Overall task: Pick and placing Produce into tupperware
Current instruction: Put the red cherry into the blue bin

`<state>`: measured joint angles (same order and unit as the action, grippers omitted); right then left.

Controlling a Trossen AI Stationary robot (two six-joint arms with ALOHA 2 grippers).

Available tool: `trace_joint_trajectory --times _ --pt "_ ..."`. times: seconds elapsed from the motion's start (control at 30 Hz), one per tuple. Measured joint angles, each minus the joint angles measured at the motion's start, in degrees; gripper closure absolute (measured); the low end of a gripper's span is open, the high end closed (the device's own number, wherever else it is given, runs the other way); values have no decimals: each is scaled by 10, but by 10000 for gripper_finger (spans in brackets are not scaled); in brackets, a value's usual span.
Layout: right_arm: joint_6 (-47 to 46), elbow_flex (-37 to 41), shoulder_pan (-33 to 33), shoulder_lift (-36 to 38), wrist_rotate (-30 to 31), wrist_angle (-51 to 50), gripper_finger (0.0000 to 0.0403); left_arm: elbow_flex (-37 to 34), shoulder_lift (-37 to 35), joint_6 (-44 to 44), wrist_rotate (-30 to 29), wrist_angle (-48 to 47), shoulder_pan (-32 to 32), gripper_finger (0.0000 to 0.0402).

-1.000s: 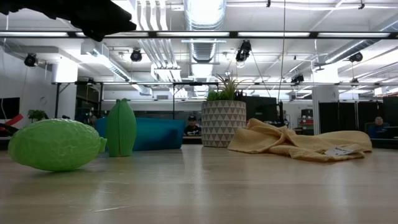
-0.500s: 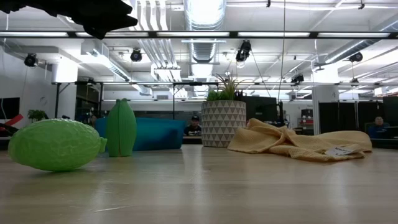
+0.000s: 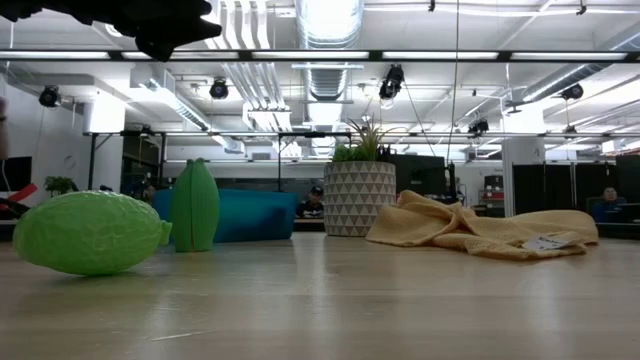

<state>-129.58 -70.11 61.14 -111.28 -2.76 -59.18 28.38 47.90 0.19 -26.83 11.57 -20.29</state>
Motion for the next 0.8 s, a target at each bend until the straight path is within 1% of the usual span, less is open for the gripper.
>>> trace_joint_trajectory --times 0.23,0.33,0.5,0.6,0.7,0.8 --pt "11 0 0 -1 1 3 305 0 1 0 3 0 0 196" --pt "13 0 0 -1 1 4 323 0 1 -6 14 0 0 196" --pt "32 -5 0 -1 13 4 349 3 -2 -28 75 22 0 196" --pt "65 -14 2 -3 50 -1 358 3 -4 -29 104 39 0 196" --pt "87 -23 0 -4 110 -2 360 3 -3 -29 114 38 0 196" --pt "96 -29 -2 -4 185 -2 361 3 -3 -31 121 38 0 196"
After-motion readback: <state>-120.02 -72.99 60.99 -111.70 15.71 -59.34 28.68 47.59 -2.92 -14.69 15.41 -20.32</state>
